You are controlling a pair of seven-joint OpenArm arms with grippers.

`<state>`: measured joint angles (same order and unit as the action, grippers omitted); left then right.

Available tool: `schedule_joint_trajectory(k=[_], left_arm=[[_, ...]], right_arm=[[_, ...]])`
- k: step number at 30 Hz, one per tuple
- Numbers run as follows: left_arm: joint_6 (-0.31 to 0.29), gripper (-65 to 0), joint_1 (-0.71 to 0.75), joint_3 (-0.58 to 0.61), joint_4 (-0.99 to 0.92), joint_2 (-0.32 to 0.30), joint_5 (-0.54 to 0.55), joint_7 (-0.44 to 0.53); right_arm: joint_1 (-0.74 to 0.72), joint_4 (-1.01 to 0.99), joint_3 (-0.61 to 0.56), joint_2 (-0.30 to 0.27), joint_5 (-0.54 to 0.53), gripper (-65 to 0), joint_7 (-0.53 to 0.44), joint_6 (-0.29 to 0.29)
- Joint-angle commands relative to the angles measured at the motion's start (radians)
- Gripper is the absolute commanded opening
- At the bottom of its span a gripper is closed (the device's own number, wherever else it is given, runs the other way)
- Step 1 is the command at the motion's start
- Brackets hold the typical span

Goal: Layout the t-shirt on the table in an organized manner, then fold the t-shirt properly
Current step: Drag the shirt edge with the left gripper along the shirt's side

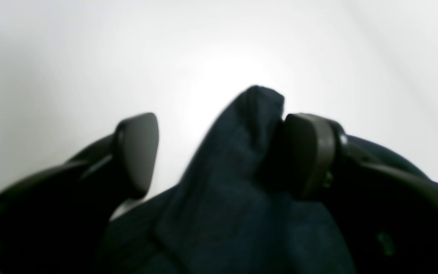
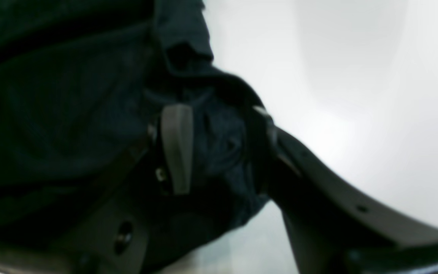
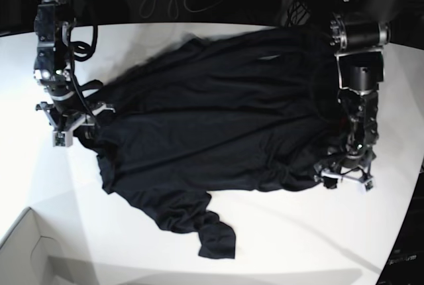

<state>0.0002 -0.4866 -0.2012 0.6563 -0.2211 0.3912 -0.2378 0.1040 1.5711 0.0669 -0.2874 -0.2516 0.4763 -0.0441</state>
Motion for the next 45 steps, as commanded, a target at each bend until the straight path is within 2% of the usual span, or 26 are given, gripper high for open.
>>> schedule_joint_trajectory(k=[1, 3, 5, 11, 14, 18, 23, 30, 33, 38, 40, 43, 45], left_arm=[[-0.006, -15.9, -0.040, 0.013, 0.001, -0.010, 0.002, 0.010], [-0.006, -17.5, -0.044, 0.039, -0.002, -0.010, 0.004, 0.010], [-0.006, -25.6, -0.045, 0.047, 0.001, -0.010, 0.005, 0.010], [-0.002, -65.0, -0.042, 0.047, 0.113, -0.022, 0.005, 0.010], [-0.001, -62.8, -0.045, 0.045, 0.142, -0.060, 0.015, 0.008], [0.002, -65.0, -0.048, 0.009, 0.185, -0.090, 0.015, 0.008], [-0.004, -64.5, -0.108, -0.056, 0.159, -0.113, 0.004, 0.008], [-0.004, -63.8, -0.188, -0.060, 0.115, -0.133, 0.004, 0.008], [-0.004, -53.9, -0.189, -0.060, 0.115, -0.139, 0.004, 0.008], [-0.002, -29.9, -0.177, -0.065, 0.115, -0.130, 0.005, 0.008], [-0.002, -22.9, -0.145, -0.068, 0.128, -0.130, 0.016, 0.008], [-0.002, -20.7, -0.099, -0.070, 0.194, -0.126, 0.016, 0.001], [-0.002, -20.6, -0.030, -0.070, 0.283, -0.102, 0.019, -0.001]], right_arm=[[-0.008, 0.019, 0.006, -0.013, -0.004, -39.9, -0.024, 0.006], [-0.007, 0.019, 0.006, -0.013, -0.004, -40.0, -0.024, 0.006], [-0.007, 0.019, 0.006, -0.013, -0.004, -40.1, -0.024, 0.006], [-0.007, 0.019, 0.006, -0.013, -0.004, -40.1, -0.024, 0.006], [-0.005, 0.019, 0.006, -0.011, -0.004, -40.2, -0.024, 0.006], [-0.005, 0.019, 0.006, -0.013, -0.004, -40.2, -0.024, 0.006], [-0.005, 0.019, 0.006, -0.013, -0.004, -40.2, -0.024, 0.006], [0.000, 0.019, 0.007, -0.014, -0.004, -40.2, -0.024, 0.006], [0.015, 0.041, 0.007, -0.016, -0.004, -40.0, -0.026, 0.006], [0.033, 0.088, 0.007, -0.016, -0.004, -39.8, -0.026, 0.006], [0.033, 0.110, 0.007, -0.016, -0.004, -39.8, -0.026, 0.006], [0.024, 0.116, 0.007, -0.026, -0.004, -39.8, -0.026, 0.006], [-0.002, 0.111, 0.000, -0.029, -0.004, -39.8, -0.026, 0.006]])
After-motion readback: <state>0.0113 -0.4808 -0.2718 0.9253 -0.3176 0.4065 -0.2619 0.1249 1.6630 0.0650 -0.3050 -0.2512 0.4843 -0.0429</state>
